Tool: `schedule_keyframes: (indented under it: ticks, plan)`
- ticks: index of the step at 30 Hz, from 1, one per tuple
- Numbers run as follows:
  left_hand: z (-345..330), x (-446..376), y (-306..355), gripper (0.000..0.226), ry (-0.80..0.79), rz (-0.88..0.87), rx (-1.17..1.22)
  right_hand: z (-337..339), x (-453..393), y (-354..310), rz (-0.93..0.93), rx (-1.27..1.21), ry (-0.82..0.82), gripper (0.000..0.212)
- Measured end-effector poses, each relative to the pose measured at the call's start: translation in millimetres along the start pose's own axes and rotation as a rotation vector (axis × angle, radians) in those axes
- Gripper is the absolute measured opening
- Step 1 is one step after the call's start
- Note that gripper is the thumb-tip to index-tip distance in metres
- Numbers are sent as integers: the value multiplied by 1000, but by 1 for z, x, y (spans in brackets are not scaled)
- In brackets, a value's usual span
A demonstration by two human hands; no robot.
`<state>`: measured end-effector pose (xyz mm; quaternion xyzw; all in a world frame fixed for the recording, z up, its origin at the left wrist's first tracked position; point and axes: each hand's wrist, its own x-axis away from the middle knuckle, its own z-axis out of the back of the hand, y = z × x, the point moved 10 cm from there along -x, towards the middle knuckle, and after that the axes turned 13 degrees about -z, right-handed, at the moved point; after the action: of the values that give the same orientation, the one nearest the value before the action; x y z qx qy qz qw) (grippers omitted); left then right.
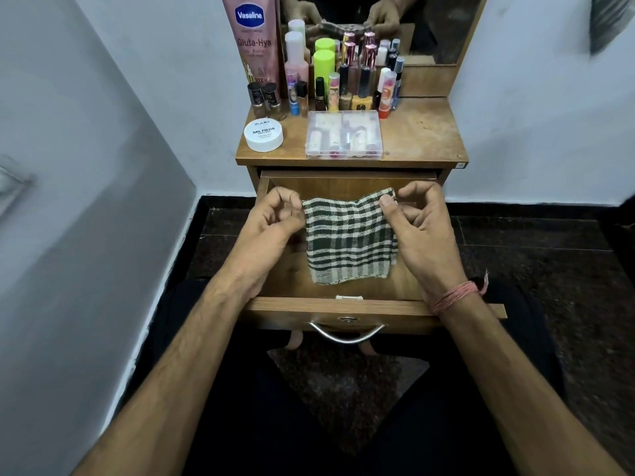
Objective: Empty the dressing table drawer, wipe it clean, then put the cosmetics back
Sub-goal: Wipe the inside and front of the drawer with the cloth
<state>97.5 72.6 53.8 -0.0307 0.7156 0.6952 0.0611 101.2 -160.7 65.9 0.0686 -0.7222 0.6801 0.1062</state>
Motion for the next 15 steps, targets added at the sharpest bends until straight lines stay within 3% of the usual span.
schedule_keyframes:
  ticks: [5,9,11,12,15]
  plan:
    - [2,0,2,27,11,-7,-55,-3,-4,1,42,12,-50,14]
    - [4,-3,-4,29,44,66,69,-8,-6,8,5,-51,-131,13]
    - [-1,-2,-8,15,22,101,154,-8,-7,9,-14,-59,-165,35]
    - [-3,-2,-9,18,6,103,166,-9,-6,9,-17,-44,-187,52]
    - [-5,-3,-8,82,-74,11,34,-11,-4,8,13,72,-213,94]
